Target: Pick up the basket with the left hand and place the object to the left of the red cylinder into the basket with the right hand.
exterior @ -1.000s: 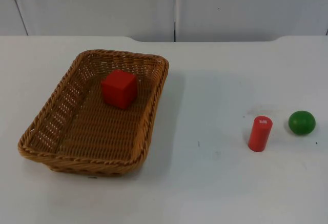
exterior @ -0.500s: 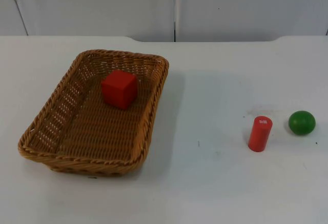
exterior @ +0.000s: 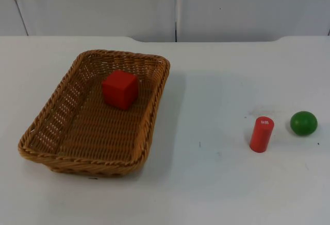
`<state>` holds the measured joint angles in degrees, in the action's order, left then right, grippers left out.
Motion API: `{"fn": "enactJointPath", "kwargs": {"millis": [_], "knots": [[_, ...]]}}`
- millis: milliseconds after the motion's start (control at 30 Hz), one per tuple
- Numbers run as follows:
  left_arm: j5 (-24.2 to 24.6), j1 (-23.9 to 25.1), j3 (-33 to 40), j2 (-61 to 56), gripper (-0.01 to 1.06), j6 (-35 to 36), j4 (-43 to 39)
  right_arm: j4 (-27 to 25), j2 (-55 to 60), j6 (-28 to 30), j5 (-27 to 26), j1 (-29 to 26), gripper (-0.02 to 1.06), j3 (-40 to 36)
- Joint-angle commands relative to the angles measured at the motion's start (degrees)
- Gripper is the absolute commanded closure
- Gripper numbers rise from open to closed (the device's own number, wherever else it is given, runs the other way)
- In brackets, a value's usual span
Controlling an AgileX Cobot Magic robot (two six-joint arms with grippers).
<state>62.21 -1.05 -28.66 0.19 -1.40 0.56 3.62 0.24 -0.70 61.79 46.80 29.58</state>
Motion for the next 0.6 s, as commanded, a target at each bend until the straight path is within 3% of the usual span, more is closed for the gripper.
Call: {"fn": "enactJointPath", "kwargs": {"millis": [0, 267, 400, 567], "knots": [[-0.63, -0.23, 0.26, -0.19, 0.00, 0.11, 0.78, 0.17, -0.24, 0.15, 0.06, -0.25, 0.14, -0.14], [-0.63, -0.23, 0.26, -0.19, 0.00, 0.11, 0.78, 0.17, -0.24, 0.14, 0.06, -0.25, 0.14, -0.14], [-0.63, -0.23, 0.26, -0.19, 0.00, 0.11, 0.23, 0.17, -0.24, 0.14, 0.06, -0.25, 0.00, -0.14], [-0.63, -0.23, 0.26, -0.19, 0.00, 0.11, 0.11, 0.17, -0.24, 0.14, 0.06, -0.25, -0.01, -0.14]]}}
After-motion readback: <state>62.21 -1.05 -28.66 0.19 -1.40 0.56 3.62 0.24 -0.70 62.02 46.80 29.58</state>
